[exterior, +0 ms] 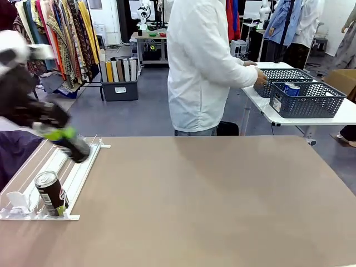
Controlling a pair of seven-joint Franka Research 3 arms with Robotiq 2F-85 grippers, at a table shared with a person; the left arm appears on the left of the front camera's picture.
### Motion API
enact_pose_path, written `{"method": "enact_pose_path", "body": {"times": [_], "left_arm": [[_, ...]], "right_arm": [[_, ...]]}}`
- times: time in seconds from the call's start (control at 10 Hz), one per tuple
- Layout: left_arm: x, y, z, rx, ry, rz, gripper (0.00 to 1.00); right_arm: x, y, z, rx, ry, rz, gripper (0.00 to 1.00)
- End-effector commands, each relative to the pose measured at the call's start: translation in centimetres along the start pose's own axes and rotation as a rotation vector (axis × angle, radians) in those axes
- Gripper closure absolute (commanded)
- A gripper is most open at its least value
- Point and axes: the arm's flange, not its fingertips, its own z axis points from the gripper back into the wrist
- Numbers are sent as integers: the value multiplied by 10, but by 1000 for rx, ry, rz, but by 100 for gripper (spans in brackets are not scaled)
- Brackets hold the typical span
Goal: Retrieve and store the cans from the dispenser.
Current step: Pick up one can from the Automatic Can Dispenser and place it in the middle of the table.
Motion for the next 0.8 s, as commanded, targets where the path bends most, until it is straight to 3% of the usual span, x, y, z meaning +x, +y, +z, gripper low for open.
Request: {"method": "enact_pose_path", "body": {"times": [0.0, 0.4, 0.7], "left_arm": [[73, -55, -53, -20, 115, -107, 100], [85, -177, -202, 15, 285, -255, 100], [74, -205, -249, 53, 364, -324, 100]], "right_arm": [[3, 1, -2, 24, -23, 22, 0], [3, 1, -2, 24, -23, 22, 0], [3, 1, -2, 24, -23, 22, 0]]}}
